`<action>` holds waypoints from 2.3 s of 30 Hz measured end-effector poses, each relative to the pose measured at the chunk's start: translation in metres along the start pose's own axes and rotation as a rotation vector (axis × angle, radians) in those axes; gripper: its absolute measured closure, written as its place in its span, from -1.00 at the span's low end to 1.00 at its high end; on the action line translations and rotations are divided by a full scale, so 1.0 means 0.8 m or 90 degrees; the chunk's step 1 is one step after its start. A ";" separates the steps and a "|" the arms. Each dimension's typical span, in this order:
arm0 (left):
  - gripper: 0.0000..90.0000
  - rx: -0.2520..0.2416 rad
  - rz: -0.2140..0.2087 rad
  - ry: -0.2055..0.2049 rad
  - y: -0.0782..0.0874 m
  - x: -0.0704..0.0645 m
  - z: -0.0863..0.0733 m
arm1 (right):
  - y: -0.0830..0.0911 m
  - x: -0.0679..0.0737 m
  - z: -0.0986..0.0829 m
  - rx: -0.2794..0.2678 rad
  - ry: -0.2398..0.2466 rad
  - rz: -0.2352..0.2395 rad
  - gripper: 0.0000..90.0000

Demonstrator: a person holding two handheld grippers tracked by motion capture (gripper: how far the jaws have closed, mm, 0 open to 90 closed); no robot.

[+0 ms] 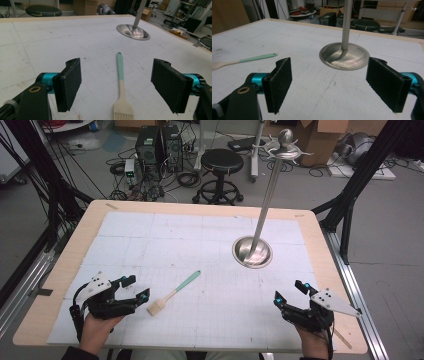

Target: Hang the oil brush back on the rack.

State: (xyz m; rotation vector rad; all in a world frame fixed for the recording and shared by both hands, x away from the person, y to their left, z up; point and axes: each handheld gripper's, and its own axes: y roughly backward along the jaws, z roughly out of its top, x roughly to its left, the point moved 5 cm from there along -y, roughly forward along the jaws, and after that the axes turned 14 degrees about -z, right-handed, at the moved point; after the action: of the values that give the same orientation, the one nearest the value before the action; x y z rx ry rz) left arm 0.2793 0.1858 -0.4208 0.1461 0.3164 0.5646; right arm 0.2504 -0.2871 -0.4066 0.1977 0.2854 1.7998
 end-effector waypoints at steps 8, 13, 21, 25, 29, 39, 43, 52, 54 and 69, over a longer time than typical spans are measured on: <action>-0.46 0.069 -0.004 0.025 -0.045 0.011 0.013 | -0.004 0.006 0.000 0.004 0.004 0.014 -0.57; -0.35 0.153 -0.016 0.012 -0.077 0.015 0.006 | -0.004 0.006 0.000 0.006 0.001 0.014 -0.57; -0.03 0.249 -0.023 0.016 -0.109 0.019 -0.017 | -0.006 0.008 -0.001 0.012 0.005 0.021 -0.57; 0.01 0.260 -0.034 0.019 -0.121 0.014 -0.023 | -0.006 0.010 -0.001 0.014 0.004 0.024 -0.57; 0.07 0.280 -0.037 0.012 -0.129 0.011 -0.027 | -0.007 0.009 -0.001 0.015 0.003 0.024 -0.57; 0.32 0.311 -0.019 -0.005 -0.137 0.011 -0.036 | -0.007 0.009 -0.002 0.020 0.002 0.020 -0.57; 0.55 0.318 -0.008 -0.016 -0.136 0.010 -0.036 | -0.006 0.007 -0.002 0.020 -0.003 0.017 -0.57; 0.79 0.330 -0.003 -0.004 -0.137 0.008 -0.035 | -0.006 0.007 -0.002 0.021 -0.005 0.016 -0.57; 0.79 0.328 -0.004 0.002 -0.137 0.009 -0.035 | -0.006 0.006 -0.002 0.020 -0.006 0.015 -0.57; 0.81 0.303 -0.021 0.018 -0.126 0.008 -0.026 | -0.007 0.006 -0.003 0.025 -0.009 0.014 -0.57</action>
State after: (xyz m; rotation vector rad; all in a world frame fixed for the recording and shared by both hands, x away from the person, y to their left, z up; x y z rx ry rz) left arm 0.3279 0.1058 -0.4647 0.5908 0.4758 0.4503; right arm 0.2535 -0.2815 -0.4103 0.2423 0.3088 1.8148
